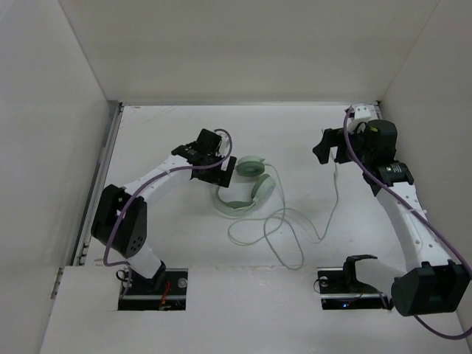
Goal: Wrap the headphones
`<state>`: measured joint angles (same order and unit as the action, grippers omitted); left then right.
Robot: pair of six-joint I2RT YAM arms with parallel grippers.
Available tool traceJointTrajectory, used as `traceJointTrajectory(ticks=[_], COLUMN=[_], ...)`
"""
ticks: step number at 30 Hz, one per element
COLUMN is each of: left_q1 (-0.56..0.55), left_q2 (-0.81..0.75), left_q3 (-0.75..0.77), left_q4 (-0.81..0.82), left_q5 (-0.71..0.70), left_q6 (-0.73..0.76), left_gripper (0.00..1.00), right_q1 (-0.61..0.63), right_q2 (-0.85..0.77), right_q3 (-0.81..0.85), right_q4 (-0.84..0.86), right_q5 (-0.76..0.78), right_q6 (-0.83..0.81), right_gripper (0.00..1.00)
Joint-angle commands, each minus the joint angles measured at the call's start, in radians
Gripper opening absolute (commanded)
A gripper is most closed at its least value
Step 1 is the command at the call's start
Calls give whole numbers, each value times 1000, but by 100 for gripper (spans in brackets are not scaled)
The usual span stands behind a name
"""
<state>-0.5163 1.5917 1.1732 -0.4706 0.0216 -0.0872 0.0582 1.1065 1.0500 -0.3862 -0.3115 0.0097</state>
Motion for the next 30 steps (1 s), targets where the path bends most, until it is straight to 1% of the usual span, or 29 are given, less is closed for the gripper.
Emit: traceJointTrajectory(ticks=[1, 8, 13, 15, 18, 20, 23, 27, 30], left_q1=[-7, -15, -23, -27, -27, -27, -35, -47, -47], left_q2=[23, 91, 125, 136, 151, 162, 174, 200, 223], left_q3=[-21, -23, -59, -70, -84, -102, -121, -115, -104], left_q4=[38, 35, 39, 44, 47, 52, 69, 89, 96], left_q5=[-38, -61, -72, -72, -71, -72, -71, -75, -71], left_q6=[-29, -39, -69, -81, -112, -138, -163, -183, -201], left_gripper=[98, 95, 87, 81, 63, 53, 49, 37, 31], right_q1=[44, 70, 70, 70, 58, 48, 32, 7, -2], right_q2=[4, 32, 36, 38, 41, 39, 35, 29, 24], right_q3=[48, 87, 90, 90, 94, 96, 96, 96, 91], right_q4=[70, 107, 144, 152, 156, 161, 164, 164, 164], right_q5=[-15, -41, -57, -58, -63, -66, -72, -74, -77], right_q6=[35, 85, 121, 131, 144, 150, 157, 167, 170], right_gripper=[100, 100, 100, 100, 100, 100, 100, 100, 100])
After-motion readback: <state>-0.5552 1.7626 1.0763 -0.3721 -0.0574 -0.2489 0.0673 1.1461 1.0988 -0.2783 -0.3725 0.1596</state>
